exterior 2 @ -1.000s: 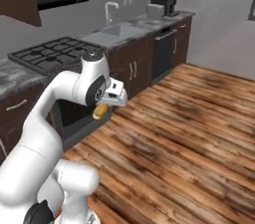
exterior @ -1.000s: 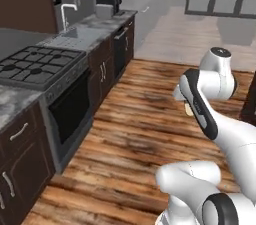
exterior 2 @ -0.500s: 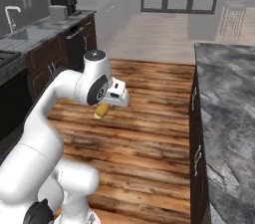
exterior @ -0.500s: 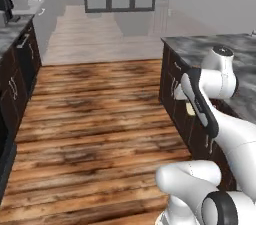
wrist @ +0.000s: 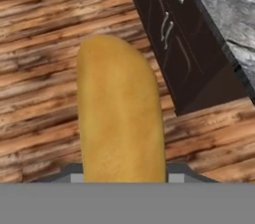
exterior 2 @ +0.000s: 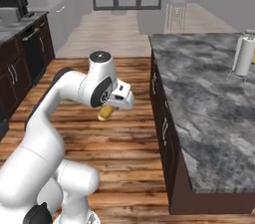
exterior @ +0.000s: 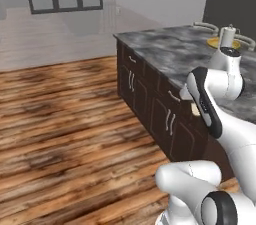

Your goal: Move the hot dog bun to the plate on the dining table and place the condiment next to that plate. Then navigate to the fridge and take the sausage and place it on the plate as well.

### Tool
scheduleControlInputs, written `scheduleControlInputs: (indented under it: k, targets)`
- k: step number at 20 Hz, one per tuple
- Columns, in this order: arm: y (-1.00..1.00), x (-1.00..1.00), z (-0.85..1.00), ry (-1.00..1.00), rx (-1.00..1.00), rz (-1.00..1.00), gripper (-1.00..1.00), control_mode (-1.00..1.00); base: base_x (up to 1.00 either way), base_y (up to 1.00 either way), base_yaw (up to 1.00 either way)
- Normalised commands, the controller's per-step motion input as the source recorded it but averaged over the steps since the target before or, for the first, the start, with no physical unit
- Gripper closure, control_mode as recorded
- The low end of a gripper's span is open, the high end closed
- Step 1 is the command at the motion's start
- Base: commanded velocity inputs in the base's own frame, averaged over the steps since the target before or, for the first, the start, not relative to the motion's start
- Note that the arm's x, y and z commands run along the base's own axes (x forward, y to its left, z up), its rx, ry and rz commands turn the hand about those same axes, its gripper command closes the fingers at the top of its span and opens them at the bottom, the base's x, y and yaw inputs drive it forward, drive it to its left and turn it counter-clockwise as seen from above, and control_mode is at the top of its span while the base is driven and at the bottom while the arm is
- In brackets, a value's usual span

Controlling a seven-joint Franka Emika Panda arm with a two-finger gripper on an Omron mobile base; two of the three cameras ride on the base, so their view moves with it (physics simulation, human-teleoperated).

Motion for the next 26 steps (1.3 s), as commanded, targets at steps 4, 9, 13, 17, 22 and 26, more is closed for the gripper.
scheduleControlInputs:
  k: [4, 9, 13, 17, 22, 26]
  targets:
    - [0.0, 0.0, 0.0, 0.0, 0.0, 0.0, 1.0, 1.0, -0.1, -0.4, -0.24]
    - [0.0, 0.0, 0.0, 0.0, 0.0, 0.0, 1.0, 1.0, -0.14, -0.7, -0.19]
    - [0.0, 0.0, 0.0, 0.0, 0.0, 0.0, 1.0, 1.0, 0.11, -1.0, 0.05]
    - [0.0, 0.0, 0.0, 0.0, 0.0, 0.0, 1.0, 1.0, 0.03, -1.0, 0.17]
    - [0.0, 0.0, 0.0, 0.0, 0.0, 0.0, 1.0, 1.0, 0.04, -1.0, 0.21]
    - [0.0, 0.0, 0.0, 0.0, 0.0, 0.0, 1.0, 1.0, -0.12, -1.0, 0.2]
